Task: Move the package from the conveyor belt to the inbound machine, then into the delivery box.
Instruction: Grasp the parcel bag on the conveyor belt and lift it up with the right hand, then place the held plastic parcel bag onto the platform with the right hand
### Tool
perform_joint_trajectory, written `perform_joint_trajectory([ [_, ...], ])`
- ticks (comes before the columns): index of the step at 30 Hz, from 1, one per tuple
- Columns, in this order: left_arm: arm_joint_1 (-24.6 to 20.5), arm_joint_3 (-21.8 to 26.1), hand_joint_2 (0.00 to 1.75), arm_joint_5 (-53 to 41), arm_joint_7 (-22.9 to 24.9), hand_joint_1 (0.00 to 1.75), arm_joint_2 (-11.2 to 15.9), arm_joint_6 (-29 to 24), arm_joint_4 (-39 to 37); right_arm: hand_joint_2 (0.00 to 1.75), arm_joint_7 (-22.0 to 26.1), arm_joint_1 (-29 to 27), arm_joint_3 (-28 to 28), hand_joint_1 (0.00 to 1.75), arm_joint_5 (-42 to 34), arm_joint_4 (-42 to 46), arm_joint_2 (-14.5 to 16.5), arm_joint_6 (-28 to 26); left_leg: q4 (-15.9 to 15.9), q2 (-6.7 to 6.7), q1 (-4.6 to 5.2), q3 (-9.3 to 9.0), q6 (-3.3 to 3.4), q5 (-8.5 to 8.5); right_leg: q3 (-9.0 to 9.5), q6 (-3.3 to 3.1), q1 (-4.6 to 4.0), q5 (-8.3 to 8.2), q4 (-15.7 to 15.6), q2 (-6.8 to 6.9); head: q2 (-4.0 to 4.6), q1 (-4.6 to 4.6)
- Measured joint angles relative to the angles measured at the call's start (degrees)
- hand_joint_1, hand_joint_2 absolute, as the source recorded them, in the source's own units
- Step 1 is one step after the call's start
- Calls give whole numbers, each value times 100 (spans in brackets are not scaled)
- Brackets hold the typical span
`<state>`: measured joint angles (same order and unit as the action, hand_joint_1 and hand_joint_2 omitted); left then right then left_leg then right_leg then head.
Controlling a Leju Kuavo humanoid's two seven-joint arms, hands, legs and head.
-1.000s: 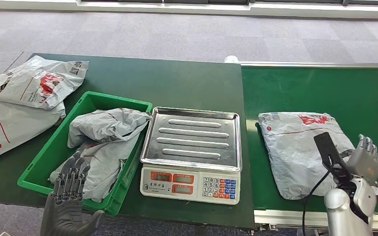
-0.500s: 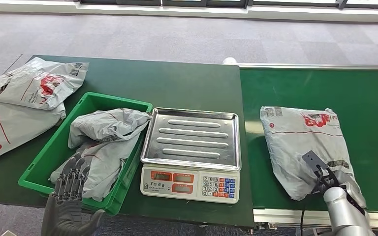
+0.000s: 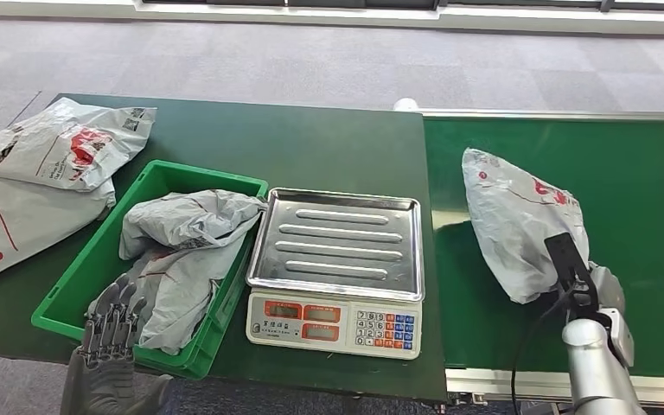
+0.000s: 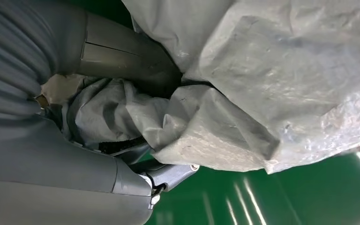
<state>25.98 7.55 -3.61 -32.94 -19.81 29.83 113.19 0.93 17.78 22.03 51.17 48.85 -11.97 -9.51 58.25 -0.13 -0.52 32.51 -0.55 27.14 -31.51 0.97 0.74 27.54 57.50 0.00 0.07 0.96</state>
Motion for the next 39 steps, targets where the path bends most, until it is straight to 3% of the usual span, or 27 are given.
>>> perform_joint_trajectory([
  [2, 2, 8, 175, -3, -36, 0, -5, -44, 5, 175, 411, -147, -11, 175, -399, 396, 86, -307, 0, -10, 1, 8, 0, 0, -3, 0, 1, 1, 1, 10, 0, -1],
  [6, 2, 3, 175, -22, -154, 0, -5, -323, 3, 175, 1660, -640, -122, 175, -1697, 1932, 422, -1459, -2, -22, 0, 19, 0, 0, -13, -3, -1, 9, 2, 21, 0, -1],
  [10, 2, -49, 175, -13, -233, 0, 18, -663, 3, 175, 2185, -1150, -530, 175, -2221, 3570, 672, -2130, -6, -20, -1, 19, -3, 3, -15, -6, -2, 16, 2, 20, 0, -1],
  [12, -2, -84, 175, -4, -288, 0, 61, -793, 1, 175, 2144, -1345, -862, 175, -2004, 4152, 656, -1796, -8, -17, -1, 35, -7, 6, -15, -9, -1, 18, 2, 16, 0, -1],
  [17, -70, -108, 175, -74, -474, 0, 178, -886, -57, 175, 1818, -1518, -2208, 175, -554, 4857, 400, -327, -9, 12, -2, 31, -10, 9, -16, -13, -3, 17, 2, -5, 0, -1],
  [21, -133, -104, 175, -211, -565, 0, 210, -836, -97, 175, 1236, -1314, -3347, 175, 329, 4829, 281, 713, -8, 7, -3, 19, -9, -7, -20, -18, -3, 5, 5, 4, 0, -1],
  [26, -174, -68, 175, -240, -560, 0, 217, -805, -80, 175, 674, -909, -4490, 175, 693, 4358, 358, 1268, -8, 2, -4, 19, -14, -10, -22, -22, -7, 3, 6, 5, 0, 0],
  [27, -170, -54, 175, -240, -559, 0, 217, -800, -67, 175, 627, -847, -4607, 151, 716, 4277, 380, 1306, -8, 1, -5, 19, -14, -10, -22, -22, -8, 3, 6, 6, 0, 0],
  [30, -163, -10, 175, -242, -559, 0, 216, -779, -40, 175, 556, -720, -4824, 24, 754, 4110, 426, 1388, -8, 0, -5, 21, -14, -10, -23, -22, -8, 3, 6, 5, 0, 0],
  [31, -162, 8, 175, -248, -558, 0, 210, -774, -33, 175, 510, -690, -4865, 4, 786, 4066, 438, 1450, -8, 0, -5, 21, -14, -10, -24, -22, -8, 3, 6, 5, 0, -1],
  [39, -160, 339, 175, -381, -558, 0, 115, -662, 99, 175, 100, -635, -4928, 0, 1227, 3845, 524, 1837, -8, -1, -4, 24, -14, -10, -28, -22, -8, 3, 6, 5, 0, 0],
])
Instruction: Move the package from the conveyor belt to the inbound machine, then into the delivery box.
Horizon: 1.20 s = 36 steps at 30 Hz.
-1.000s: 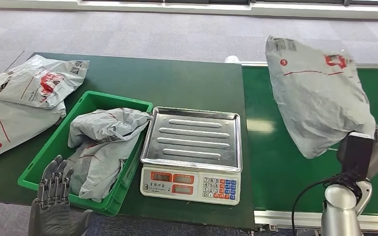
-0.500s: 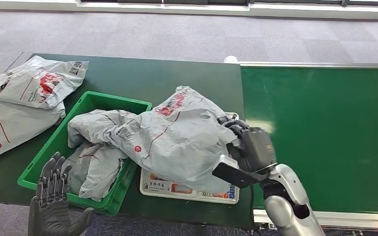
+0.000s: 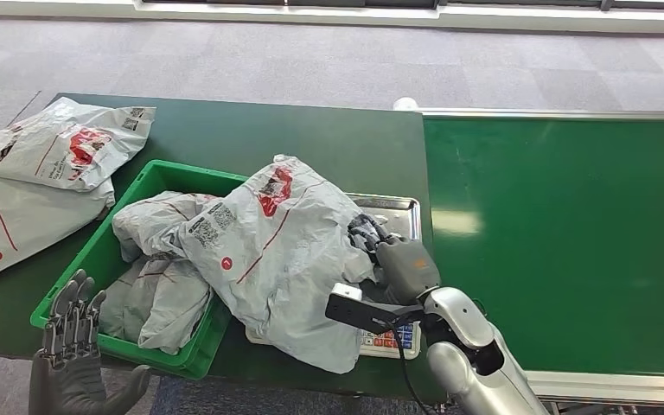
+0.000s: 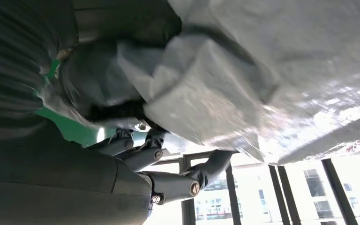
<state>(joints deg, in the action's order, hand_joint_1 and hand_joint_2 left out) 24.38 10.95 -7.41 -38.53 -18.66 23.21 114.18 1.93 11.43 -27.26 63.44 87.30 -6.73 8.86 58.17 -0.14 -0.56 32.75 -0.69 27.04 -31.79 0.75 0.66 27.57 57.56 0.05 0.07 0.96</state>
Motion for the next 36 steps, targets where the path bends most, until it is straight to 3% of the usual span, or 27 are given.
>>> perform_joint_trajectory([
  [4, -2, 77, 175, -85, -19, 0, -23, -10, 47, 175, 36, 7, 0, 0, -16, -45, 15, -17, 0, 0, 0, 0, 0, 0, 0, 0, -1, 0, 0, 0, 0, 0],
  [9, -122, 48, 175, -851, -4, 0, 40, -437, 236, 175, 689, -116, 51, 0, -752, 125, 47, -241, 2, -1, 0, -3, -1, -1, -8, 0, 0, 0, -1, 1, 0, 0],
  [11, -236, -96, 175, -1194, 145, 0, 199, -874, 336, 175, 971, -250, 166, 0, -1157, 333, 54, -351, 2, -3, 0, -4, -1, -1, -10, -1, -1, 0, -1, 3, 0, 0],
  [15, -623, -739, 175, -1811, 596, 0, 767, -1797, 427, 175, 1639, -725, 649, 0, -2197, 962, 68, -588, 3, -13, 0, -2, -1, -1, -16, -1, 0, 0, -2, 13, 0, 0],
  [20, -1492, -1865, 175, -2851, 1617, 0, 1302, -2424, 387, 175, 2502, -1328, 1455, 0, -3905, 1739, 203, -746, 4, -17, 1, 0, -1, -2, -10, 2, 4, -3, -2, 17, 0, 0],
  [22, -1885, -2272, 175, -3215, 2040, 0, 1427, -2481, 294, 175, 2860, -1523, 1766, 0, -4468, 1960, 302, -1183, 6, -16, 3, -1, 2, -3, -13, 4, 8, -5, -3, 16, 0, -1],
  [26, -2758, -3014, 175, -3972, 3089, 0, 1529, -2308, -211, 175, 3601, -1781, 2414, 0, -5668, 2401, 702, -2840, 7, -20, 5, 2, 3, -10, -9, 9, 10, -12, -2, 21, 0, -1],
  [31, -3554, -3650, 175, -4394, 3846, 0, 1521, -1914, -1058, 175, 3798, -1936, 2708, 0, -6251, 2747, 933, -4280, 7, 19, 6, -2, 2, -13, -22, 4, 11, -30, -2, -18, 0, -1],
  [33, -3821, -3868, 175, -4447, 4063, 0, 1463, -1612, -1563, 175, 3804, -2039, 2723, 0, -6357, 2832, 948, -4690, 6, 15, 5, -1, 1, -13, -23, 4, 11, -30, -2, -16, 0, -1],
  [36, -4126, -4181, 175, -4171, 4107, 0, 1273, -1078, -2553, 175, 3808, -2201, 2734, 0, -6436, 2856, 993, -4848, 6, 20, 6, 2, 2, -13, -21, 4, 12, -31, -2, -19, 0, -1],
])
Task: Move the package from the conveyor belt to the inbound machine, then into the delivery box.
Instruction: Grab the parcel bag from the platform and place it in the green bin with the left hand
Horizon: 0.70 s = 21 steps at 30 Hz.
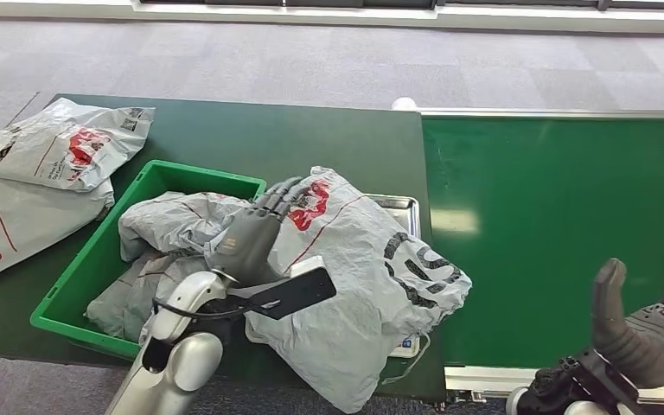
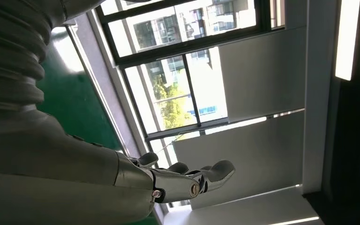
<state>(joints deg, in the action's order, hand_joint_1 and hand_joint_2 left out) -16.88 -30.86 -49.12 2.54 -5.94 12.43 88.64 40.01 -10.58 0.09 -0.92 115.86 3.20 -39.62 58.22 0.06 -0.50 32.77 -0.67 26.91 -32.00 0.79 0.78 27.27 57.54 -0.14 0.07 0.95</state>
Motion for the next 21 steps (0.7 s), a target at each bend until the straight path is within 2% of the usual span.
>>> perform_joint_trajectory([
  [3, -201, -278, 175, 168, -14, 3, -226, 171, -940, 175, -1, -88, 0, 0, -122, -10, 36, -17, 0, 12, 2, 3, 0, 0, -8, 3, 2, -4, 0, -11, 0, -1],
  [7, -487, -712, 175, -279, 225, 175, -565, -3, -2188, 175, 1, -59, -7, 0, -12, -17, 104, -20, 0, 6, 3, 7, 2, -1, -7, 4, 3, -4, 0, -7, 0, -1],
  [13, -914, -1082, 175, -524, 181, 175, -945, -172, -3512, 175, 1, 26, -37, 0, 210, -17, 246, -20, -1, 1, 3, 9, 3, -2, -4, 4, 2, -4, 0, -4, 0, 0],
  [21, -1244, -1216, 175, -495, 169, 175, -1068, -261, -4199, 175, 1, 74, -98, 0, 106, -20, 278, -20, -3, -12, 2, -2, 8, -7, 21, 6, 2, -2, 0, 15, 0, -1],
])
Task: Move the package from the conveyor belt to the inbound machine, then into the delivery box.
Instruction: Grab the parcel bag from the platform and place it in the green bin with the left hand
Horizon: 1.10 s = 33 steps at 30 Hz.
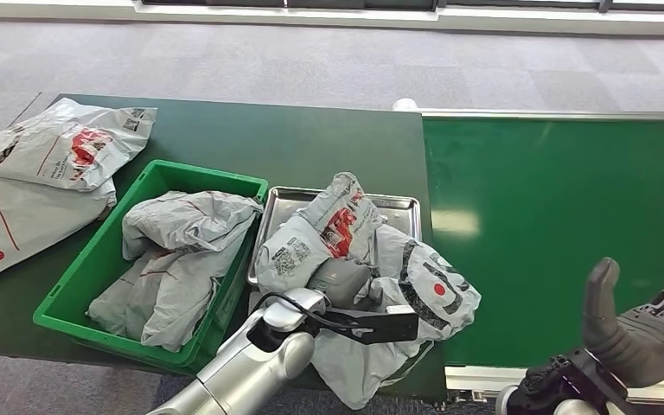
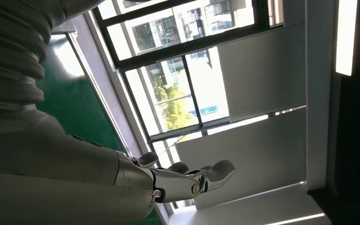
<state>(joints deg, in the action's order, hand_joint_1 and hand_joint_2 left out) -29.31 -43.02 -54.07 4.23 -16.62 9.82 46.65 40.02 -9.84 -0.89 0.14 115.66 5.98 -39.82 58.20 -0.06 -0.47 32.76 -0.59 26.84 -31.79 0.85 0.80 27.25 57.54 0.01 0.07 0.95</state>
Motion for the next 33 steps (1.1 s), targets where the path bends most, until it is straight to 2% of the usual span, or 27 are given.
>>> perform_joint_trajectory([
  [3, 1, 56, 175, 135, 82, 175, -15, -259, -43, 175, 0, 0, -55, 0, -5, -20, 15, 0, -1, 4, 1, 23, 1, 2, 8, 1, 1, 0, 0, -3, 0, 1],
  [6, 94, 335, 175, 505, 3, 175, 29, -399, 211, 175, 0, -10, -76, 0, -31, -37, 19, 0, -2, 9, 1, 25, -1, -1, 2, -2, -1, -3, 0, -7, 0, 0],
  [14, 529, 1380, 175, 1755, -160, 175, 460, 90, 2171, 175, 0, -83, -77, 0, -14, -57, 41, -2, -5, 1, -2, 35, -28, -38, -52, -17, -16, -26, 10, -10, 0, 0],
  [19, 679, 1770, 175, 2045, -274, 175, 694, 66, 3173, 175, 0, -167, -65, 0, -10, -51, 81, -11, -8, 2, -6, 46, -29, -37, -65, -18, -17, -24, 11, -11, 0, 1],
  [25, 825, 2082, 175, 2231, -486, 175, 898, -517, 4160, 175, 0, -276, 34, 0, -20, 32, 86, -13, -8, 3, -6, 51, -29, -37, -72, -19, -16, -25, 11, -12, 0, 0],
  [29, 843, 2241, 175, 2252, -505, 175, 1015, -605, 4589, 175, 1, -324, 76, 0, -32, 91, 86, -13, -8, 1, -6, 52, -29, -38, -71, -19, -16, -25, 11, -10, 0, 0],
  [31, 872, 2317, 175, 2064, -587, 175, 1057, -969, 4767, 175, 2, -335, 84, 0, -30, 114, 86, -13, -8, 5, -6, 52, -29, -38, -72, -19, -16, -26, 11, -13, 0, 0],
  [33, 901, 2452, 175, 1676, -632, 175, 1130, -1578, 4993, 175, 2, -366, 97, 0, -32, 144, 86, -13, -8, 8, -6, 52, -29, -38, -73, -20, -17, -27, 11, -15, 0, 1],
])
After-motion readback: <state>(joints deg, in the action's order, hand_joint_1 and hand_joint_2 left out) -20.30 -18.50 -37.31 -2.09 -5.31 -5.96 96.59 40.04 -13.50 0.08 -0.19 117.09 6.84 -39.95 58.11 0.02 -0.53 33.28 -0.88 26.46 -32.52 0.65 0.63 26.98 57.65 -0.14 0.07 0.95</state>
